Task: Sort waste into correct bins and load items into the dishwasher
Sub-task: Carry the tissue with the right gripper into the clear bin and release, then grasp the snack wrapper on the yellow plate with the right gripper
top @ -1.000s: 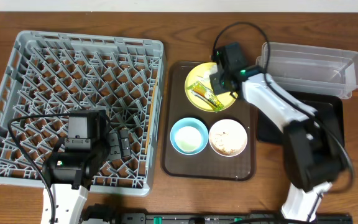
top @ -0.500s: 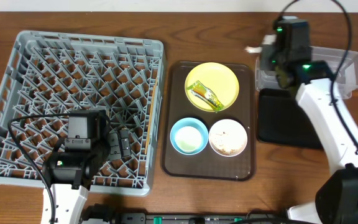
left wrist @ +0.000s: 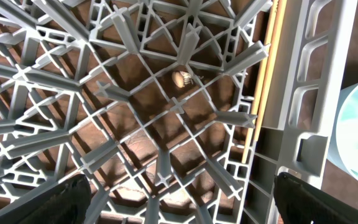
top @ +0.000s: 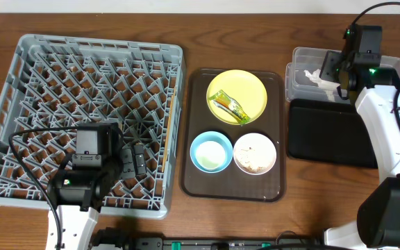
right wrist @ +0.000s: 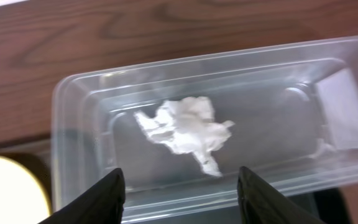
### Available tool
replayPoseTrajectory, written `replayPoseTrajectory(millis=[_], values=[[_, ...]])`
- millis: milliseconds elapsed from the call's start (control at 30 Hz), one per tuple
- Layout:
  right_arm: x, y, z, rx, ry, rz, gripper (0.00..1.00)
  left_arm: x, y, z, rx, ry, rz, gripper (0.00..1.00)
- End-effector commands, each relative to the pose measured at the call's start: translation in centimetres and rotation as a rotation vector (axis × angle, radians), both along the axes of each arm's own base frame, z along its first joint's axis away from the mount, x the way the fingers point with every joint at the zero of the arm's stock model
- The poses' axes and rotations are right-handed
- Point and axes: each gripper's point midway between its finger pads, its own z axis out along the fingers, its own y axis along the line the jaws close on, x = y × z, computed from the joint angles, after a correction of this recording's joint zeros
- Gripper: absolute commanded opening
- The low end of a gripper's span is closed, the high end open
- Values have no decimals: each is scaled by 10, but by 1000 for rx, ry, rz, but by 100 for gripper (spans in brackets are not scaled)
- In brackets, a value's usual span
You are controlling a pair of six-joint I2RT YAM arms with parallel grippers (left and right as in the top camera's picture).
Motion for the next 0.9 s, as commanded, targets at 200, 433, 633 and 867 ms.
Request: replayPoseTrajectory(millis=[200,433,633,867], values=[[-32,155,22,290,-12,751,59,3,0,7,-7,-17,3,95],[-66,206,-28,132,186,944,72,3,0,7,-7,-18,3,96],[-66,236,-67,78,255,999,72,3,0,7,-7,-17,3,96],[-67,256,-119,69,341,1034,74,3,0,7,-7,-17,3,96]])
